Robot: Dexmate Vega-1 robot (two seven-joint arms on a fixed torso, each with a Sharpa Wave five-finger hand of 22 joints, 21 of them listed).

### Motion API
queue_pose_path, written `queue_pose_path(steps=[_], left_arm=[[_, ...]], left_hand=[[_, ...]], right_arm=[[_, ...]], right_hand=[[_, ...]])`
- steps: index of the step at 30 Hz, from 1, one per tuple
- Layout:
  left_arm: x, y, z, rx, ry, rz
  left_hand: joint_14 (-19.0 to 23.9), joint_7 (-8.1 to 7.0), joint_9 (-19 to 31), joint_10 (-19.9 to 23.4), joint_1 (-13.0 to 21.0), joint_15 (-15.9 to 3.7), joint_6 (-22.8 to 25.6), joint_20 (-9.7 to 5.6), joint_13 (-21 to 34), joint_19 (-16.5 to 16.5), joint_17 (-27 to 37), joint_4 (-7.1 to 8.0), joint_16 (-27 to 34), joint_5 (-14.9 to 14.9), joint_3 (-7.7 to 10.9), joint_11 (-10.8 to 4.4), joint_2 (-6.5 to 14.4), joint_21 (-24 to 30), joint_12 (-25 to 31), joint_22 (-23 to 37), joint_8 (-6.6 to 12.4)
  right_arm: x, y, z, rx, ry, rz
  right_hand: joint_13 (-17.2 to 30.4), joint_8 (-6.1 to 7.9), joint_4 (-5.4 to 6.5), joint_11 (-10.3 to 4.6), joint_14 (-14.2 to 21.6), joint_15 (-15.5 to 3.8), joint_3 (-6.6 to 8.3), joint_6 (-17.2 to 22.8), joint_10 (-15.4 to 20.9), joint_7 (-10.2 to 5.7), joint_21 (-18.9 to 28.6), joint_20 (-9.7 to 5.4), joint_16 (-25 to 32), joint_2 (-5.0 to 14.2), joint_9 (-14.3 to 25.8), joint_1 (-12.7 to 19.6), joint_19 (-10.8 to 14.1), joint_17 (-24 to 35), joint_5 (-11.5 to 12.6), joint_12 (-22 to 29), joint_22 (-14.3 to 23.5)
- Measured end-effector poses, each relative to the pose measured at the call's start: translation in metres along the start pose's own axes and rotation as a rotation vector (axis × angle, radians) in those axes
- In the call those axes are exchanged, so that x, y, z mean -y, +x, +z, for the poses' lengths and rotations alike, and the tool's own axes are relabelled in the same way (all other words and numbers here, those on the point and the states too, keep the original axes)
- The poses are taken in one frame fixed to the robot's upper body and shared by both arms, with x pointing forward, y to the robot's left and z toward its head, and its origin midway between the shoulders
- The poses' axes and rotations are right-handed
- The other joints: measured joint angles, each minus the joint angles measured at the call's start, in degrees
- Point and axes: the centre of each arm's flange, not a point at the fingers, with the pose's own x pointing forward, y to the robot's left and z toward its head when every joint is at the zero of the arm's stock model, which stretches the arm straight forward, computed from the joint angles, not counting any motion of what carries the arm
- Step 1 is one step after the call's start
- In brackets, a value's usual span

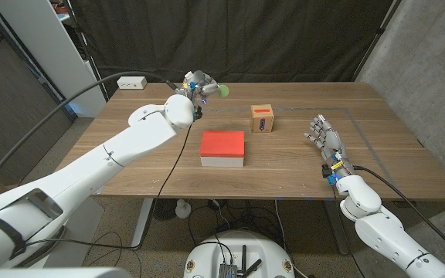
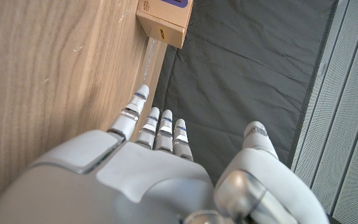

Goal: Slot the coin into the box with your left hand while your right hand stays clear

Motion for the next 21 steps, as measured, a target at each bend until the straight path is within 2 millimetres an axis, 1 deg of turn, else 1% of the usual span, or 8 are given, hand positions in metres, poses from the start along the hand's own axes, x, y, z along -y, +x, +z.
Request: queue_pose_path(steps=[2, 4, 9, 10, 15, 19, 21], left_arm=[[0.003, 0.002, 0.006, 0.007, 0.022, 0.003], [0.003, 0.003, 0.007, 0.005, 0.041, 0.012], [0.012, 0.009, 0.020, 0.006, 0.094, 0.025], [0.011, 0.009, 0.020, 0.004, 0.097, 0.027], [0.021, 0.017, 0.033, 0.000, 0.130, 0.024], [0.025, 0.022, 0.037, -0.007, 0.146, 0.020], [0.030, 0.027, 0.045, -0.005, 0.159, 0.016]], left_hand=[[0.0, -0.08, 0.0, 0.0, 0.3, 0.00, 0.1, 0.00, -0.1, 0.0, -0.2, 0.00, 0.0, 0.0, 0.00, 0.00, -0.3, 0.0, 0.0, 0.0, 0.00], [0.0, 0.09, 0.0, 0.0, 0.3, 0.00, 0.4, 0.00, -0.2, 0.0, -0.2, 0.00, 0.0, 0.0, 0.00, 0.03, -0.3, 0.0, 0.0, 0.0, 0.00], [0.0, 0.12, -0.1, 0.0, 0.3, 0.00, 0.5, 0.00, -0.2, 0.0, -0.6, 0.00, 0.0, 0.0, 0.00, 0.05, -0.3, 0.0, 0.1, -0.2, 0.00], [0.0, 0.11, -0.3, 0.1, 0.3, 0.00, 0.5, 0.00, -0.2, 0.0, -0.6, 0.00, 0.0, 0.0, 0.00, 0.06, -0.3, 0.0, 0.3, -0.2, 0.00], [0.0, 0.11, -0.6, 0.1, 0.3, 0.00, 0.5, 0.00, -0.1, 0.0, -0.7, -0.01, 0.0, 0.0, -0.01, 0.10, -0.3, 0.0, 0.6, -0.2, 0.00], [0.0, 0.10, -0.5, 0.1, 0.6, 0.00, 0.5, 0.00, -0.1, 0.0, -0.9, -0.24, 0.0, 0.2, -0.24, 0.11, -0.6, 0.0, 0.6, -0.2, 0.00], [0.0, 0.10, -0.5, 0.1, 0.7, 0.00, 0.5, 0.00, -0.2, 0.0, -1.1, -0.24, 0.0, 0.2, -0.24, 0.08, -0.7, 0.0, 0.6, -0.2, 0.00]], right_arm=[[0.000, 0.000, 0.000, 0.000, 0.001, 0.001], [0.000, 0.000, -0.001, 0.000, 0.002, 0.001], [0.002, 0.000, -0.002, -0.001, 0.005, 0.000], [0.002, 0.000, -0.002, -0.001, 0.005, 0.000], [0.003, -0.001, -0.003, -0.002, 0.009, 0.000], [0.004, -0.001, -0.004, -0.004, 0.011, -0.001], [0.004, -0.001, -0.005, -0.004, 0.014, -0.001]], right_hand=[[0.0, 0.00, 0.00, 0.00, 0.0, 0.00, 0.00, 0.0, 0.0, 0.00, 0.0, 0.00, 0.0, 0.00, 0.0, 0.0, 0.0, 0.0, 0.0, 0.0, 0.0], [0.0, 0.00, 0.00, 0.00, 0.0, 0.00, 0.00, 0.0, 0.0, 0.00, 0.0, 0.00, 0.0, 0.00, 0.0, 0.0, 0.0, 0.0, 0.0, 0.0, 0.0], [0.0, 0.00, 0.00, 0.00, 0.0, 0.00, 0.00, 0.0, 0.0, 0.00, 0.0, 0.00, 0.0, 0.00, 0.0, 0.0, 0.0, 0.0, 0.0, 0.0, 0.0], [0.0, 0.00, 0.00, 0.00, 0.0, 0.00, 0.00, 0.0, 0.0, 0.00, 0.0, 0.00, 0.0, 0.00, 0.0, 0.0, 0.0, 0.0, 0.0, 0.0, 0.0], [0.0, 0.00, 0.00, 0.00, 0.0, 0.00, 0.00, 0.0, 0.0, 0.00, 0.0, 0.00, 0.0, 0.00, 0.0, 0.0, 0.0, 0.0, 0.0, 0.0, 0.0], [0.0, 0.00, 0.00, 0.00, 0.0, 0.00, 0.00, 0.0, 0.0, 0.00, 0.0, 0.00, 0.0, 0.00, 0.0, 0.0, 0.0, 0.0, 0.0, 0.0, 0.0], [0.0, 0.00, 0.00, 0.00, 0.0, 0.00, 0.00, 0.0, 0.0, 0.00, 0.0, 0.00, 0.0, 0.00, 0.0, 0.0, 0.0, 0.0, 0.0, 0.0, 0.0]])
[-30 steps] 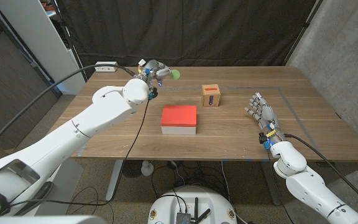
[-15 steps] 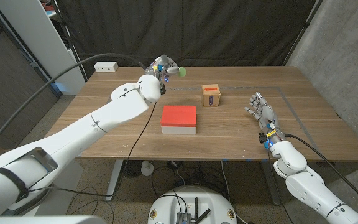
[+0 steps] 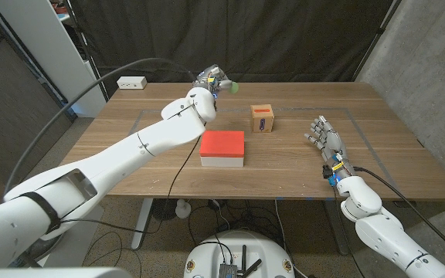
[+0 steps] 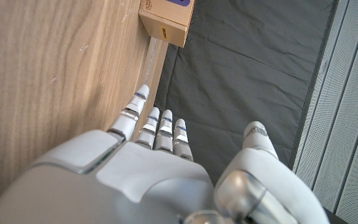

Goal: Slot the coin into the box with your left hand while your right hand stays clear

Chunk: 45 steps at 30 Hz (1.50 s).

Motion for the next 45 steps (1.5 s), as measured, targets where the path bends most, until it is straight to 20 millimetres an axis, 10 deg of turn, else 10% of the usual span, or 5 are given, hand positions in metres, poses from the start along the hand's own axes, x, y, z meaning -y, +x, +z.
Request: queue_pose_path(steps=[45], left_arm=[[0.061, 0.040, 0.073, -0.016, 0.238, -0.063]], left_hand=[[0.0, 0.04, 0.0, -0.2, 0.6, 0.00, 0.0, 0.00, -0.2, 0.0, -1.2, 0.31, 0.8, 0.2, -0.32, -0.20, 0.0, 0.0, 0.2, 0.0, 0.00]], right_arm=[[0.005, -0.002, -0.005, 0.002, 0.016, -0.004]], right_hand=[[0.0, 0.00, 0.00, 0.00, 0.0, 0.00, 0.00, 0.0, 0.0, 0.00, 0.0, 0.00, 0.0, 0.00, 0.0, 0.0, 0.0, 0.0, 0.0, 0.0, 0.0]])
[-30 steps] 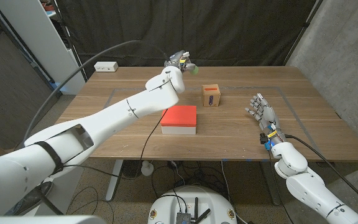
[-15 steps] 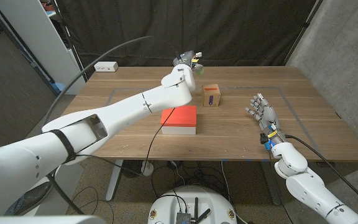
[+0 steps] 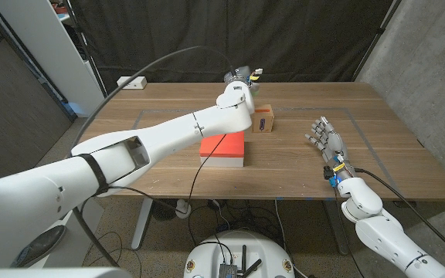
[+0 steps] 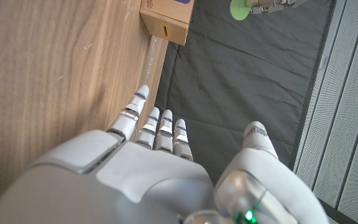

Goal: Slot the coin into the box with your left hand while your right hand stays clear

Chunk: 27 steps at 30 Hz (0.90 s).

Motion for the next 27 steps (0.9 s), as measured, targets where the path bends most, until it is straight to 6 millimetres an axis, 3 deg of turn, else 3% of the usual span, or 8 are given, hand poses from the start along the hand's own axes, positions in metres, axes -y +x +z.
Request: queue_pose_path(steps=[14, 27], left_arm=[[0.020, 0.004, 0.022, -0.010, 0.021, -0.016], [0.036, 0.011, 0.023, -0.033, 0.043, -0.017]], left_hand=[[0.0, 0.00, 0.0, -0.1, 0.0, 0.00, 0.0, 0.00, 0.0, 0.0, 0.0, 0.00, 0.0, 0.0, 0.00, -0.07, 0.0, 0.0, 0.0, 0.0, 0.00], [0.0, 0.00, 0.0, -0.1, 0.0, 0.00, 0.0, 0.00, 0.0, 0.0, -0.5, 0.00, 0.0, -0.1, 0.00, -0.07, 0.0, -0.1, 0.0, 0.0, 0.00]], right_arm=[[0.004, -0.004, -0.003, -0.002, 0.009, -0.009], [0.007, -0.007, -0.004, -0.006, 0.011, -0.016]], right_hand=[[0.0, 0.00, 0.00, 0.00, 0.0, 0.00, 0.00, 0.0, 0.0, 0.00, 0.0, 0.00, 0.0, 0.00, 0.0, 0.0, 0.0, 0.0, 0.0, 0.0, 0.0], [0.0, 0.00, 0.00, 0.00, 0.0, 0.00, 0.00, 0.0, 0.0, 0.00, 0.0, 0.00, 0.0, 0.00, 0.0, 0.0, 0.0, 0.0, 0.0, 0.0, 0.0]])
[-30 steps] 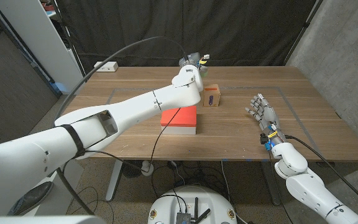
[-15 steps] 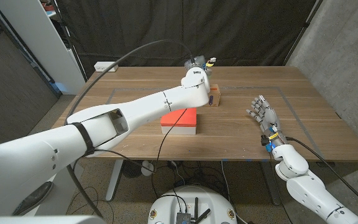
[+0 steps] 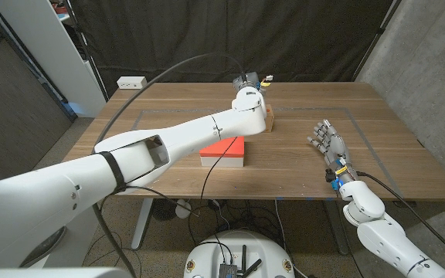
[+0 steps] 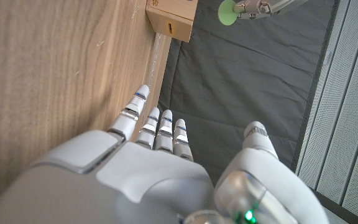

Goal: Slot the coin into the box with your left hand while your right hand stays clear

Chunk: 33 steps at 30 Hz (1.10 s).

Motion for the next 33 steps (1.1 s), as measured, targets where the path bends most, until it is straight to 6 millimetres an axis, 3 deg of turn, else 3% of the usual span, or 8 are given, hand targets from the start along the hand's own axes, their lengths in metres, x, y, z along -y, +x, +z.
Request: queue_pose_path(steps=[33], left_arm=[[0.031, 0.002, 0.007, 0.017, 0.036, 0.007]], left_hand=[[0.0, -0.12, 0.0, -0.1, 0.0, 0.00, 0.1, 0.00, 0.3, 0.0, -0.5, 0.00, 0.0, -0.1, 0.00, -0.12, 0.0, 0.0, 0.0, -0.1, 0.00]], right_arm=[[0.005, -0.006, -0.001, 0.000, 0.002, -0.015]], right_hand=[[0.0, 0.00, 0.00, 0.00, 0.0, 0.00, 0.00, 0.0, 0.0, 0.00, 0.0, 0.00, 0.0, 0.00, 0.0, 0.0, 0.0, 0.0, 0.0, 0.0, 0.0]])
